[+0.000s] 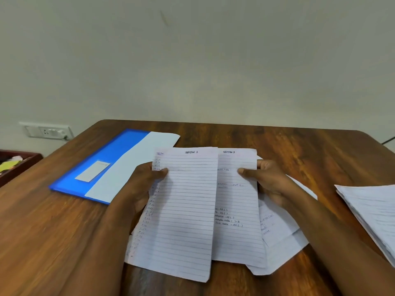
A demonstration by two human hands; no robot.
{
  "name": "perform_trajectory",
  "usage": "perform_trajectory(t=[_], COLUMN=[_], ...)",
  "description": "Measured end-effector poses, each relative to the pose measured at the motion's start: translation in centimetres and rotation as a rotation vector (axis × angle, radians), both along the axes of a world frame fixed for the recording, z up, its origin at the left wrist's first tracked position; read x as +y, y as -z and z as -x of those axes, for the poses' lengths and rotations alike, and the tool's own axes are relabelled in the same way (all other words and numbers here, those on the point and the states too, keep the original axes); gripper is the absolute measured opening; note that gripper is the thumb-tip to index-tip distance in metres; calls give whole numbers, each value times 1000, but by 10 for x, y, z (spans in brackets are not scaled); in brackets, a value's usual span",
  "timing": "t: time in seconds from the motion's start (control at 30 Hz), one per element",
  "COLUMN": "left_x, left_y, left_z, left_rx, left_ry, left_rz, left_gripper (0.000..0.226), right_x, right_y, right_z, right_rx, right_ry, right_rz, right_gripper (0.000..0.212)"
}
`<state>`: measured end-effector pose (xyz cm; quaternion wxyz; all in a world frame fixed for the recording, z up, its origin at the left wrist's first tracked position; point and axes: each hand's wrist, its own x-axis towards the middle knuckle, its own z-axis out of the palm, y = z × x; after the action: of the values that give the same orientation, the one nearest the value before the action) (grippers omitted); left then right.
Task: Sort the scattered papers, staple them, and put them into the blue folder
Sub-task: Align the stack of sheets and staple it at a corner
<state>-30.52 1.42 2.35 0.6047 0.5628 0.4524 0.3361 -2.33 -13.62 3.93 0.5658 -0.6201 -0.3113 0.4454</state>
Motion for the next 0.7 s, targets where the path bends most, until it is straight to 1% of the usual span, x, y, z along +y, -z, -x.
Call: perform_trajectory(t=[0.07, 0.1, 0.2, 0.23, 0.4, 0.53, 0.7], left_x=[1, -1, -6, -9, -21, -33, -39], left_y=[2, 2, 1, 1, 3, 2, 1], left_z=[-2, -3, -10, -12, -24, -36, -44], left_rx=[-42, -64, -165, -192, -218, -216, -216], left_ry=[-14, -29, -55, -54, -24, 38, 57], left_rz=[-3, -5, 21, 24, 11, -50, -102], left_gripper=[35, 34, 11, 8, 18, 26, 31], right_x=[0, 0, -1, 0, -1, -3, -4], right_y=[-4, -7, -15, -18, -33, -39, -42], right_z=[-4, -4, -7, -7, -3, 2, 9], right_rx=[3, -13, -86, -97, -123, -182, -244], right_ry=[7, 11, 21, 18, 2, -9, -17], right_rz=[-23, -36, -80, -89, -120, -133, -143], right_gripper=[22, 22, 23, 23, 23, 22, 21])
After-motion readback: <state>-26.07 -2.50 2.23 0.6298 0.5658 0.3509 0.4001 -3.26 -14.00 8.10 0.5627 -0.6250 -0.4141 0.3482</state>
